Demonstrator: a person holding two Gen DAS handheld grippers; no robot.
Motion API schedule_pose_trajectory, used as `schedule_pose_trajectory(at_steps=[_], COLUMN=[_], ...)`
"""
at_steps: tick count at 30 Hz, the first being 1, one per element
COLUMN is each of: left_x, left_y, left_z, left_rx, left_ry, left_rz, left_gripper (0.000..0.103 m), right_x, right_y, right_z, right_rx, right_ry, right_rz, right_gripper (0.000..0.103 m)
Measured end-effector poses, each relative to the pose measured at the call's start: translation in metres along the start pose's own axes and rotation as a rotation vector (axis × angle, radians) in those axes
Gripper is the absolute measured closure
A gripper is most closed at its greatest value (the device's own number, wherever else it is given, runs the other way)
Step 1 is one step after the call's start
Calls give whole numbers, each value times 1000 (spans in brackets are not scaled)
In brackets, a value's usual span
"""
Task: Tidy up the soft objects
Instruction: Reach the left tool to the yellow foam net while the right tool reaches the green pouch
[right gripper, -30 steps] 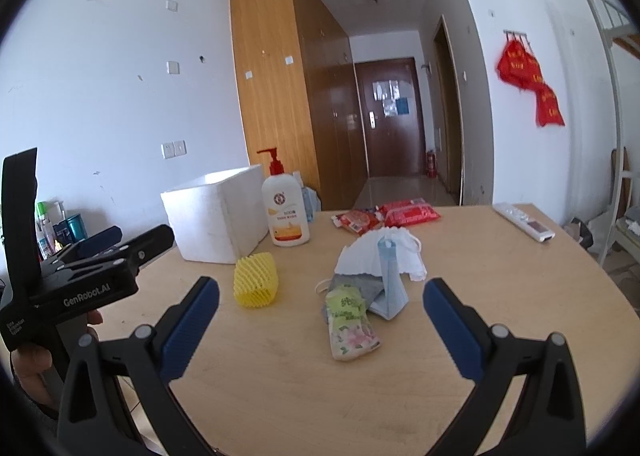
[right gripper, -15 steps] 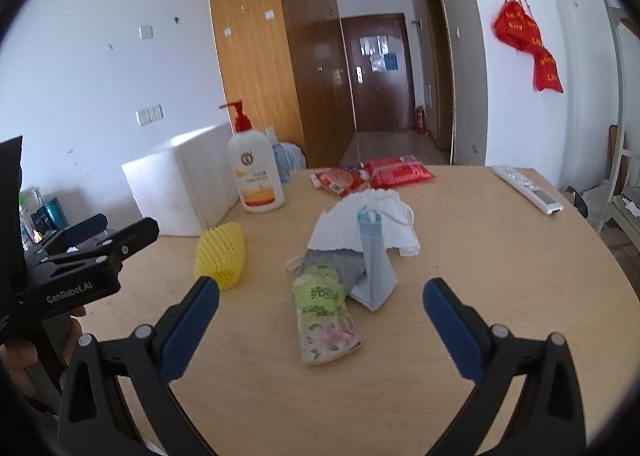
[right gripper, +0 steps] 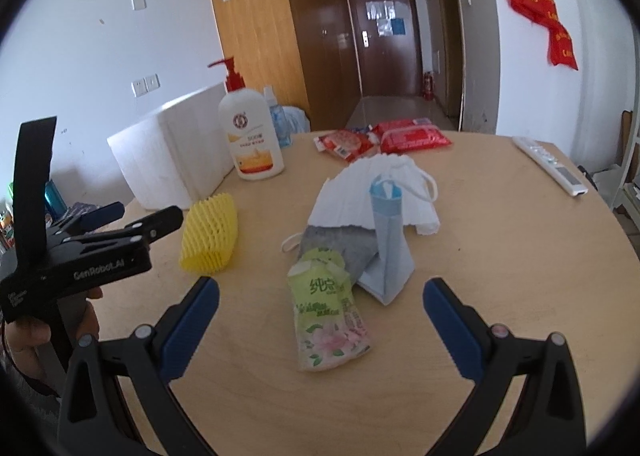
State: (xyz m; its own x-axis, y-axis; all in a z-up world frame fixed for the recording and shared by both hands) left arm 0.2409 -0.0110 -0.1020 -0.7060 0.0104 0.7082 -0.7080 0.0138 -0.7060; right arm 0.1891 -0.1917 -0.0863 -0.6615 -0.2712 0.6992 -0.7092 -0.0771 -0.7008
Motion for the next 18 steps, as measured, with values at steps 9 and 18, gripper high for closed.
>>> schedule_pose_trajectory(at_steps=[9,18], left_x=[-29,-51], left_y=[2,8], left_z=[-11,-14], left_rx=[33,54], left_ry=[-28,-6], left_rz=[-84,-157], left_gripper=[0,0], right_x=[-17,-31], right_y=[4,9], right_z=[-4,-6], right_rx=[14,15], right_ry=[-13,-21], right_rz=[-57,-112], right_gripper=[0,0])
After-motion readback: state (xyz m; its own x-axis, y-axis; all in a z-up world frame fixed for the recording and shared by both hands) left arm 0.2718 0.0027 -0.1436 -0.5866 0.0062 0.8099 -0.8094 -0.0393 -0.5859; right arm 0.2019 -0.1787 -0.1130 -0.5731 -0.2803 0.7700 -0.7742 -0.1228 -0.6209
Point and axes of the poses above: each gripper's, at about its wrist camera, not at the fingertips, and x roughly against the way its jaws point, z to its right, y to its underside, the point moved 8 cm from there along -x, roughly the way its jaws point, and after that the axes turned 7 degrees about -z, right-handed, at the moved point
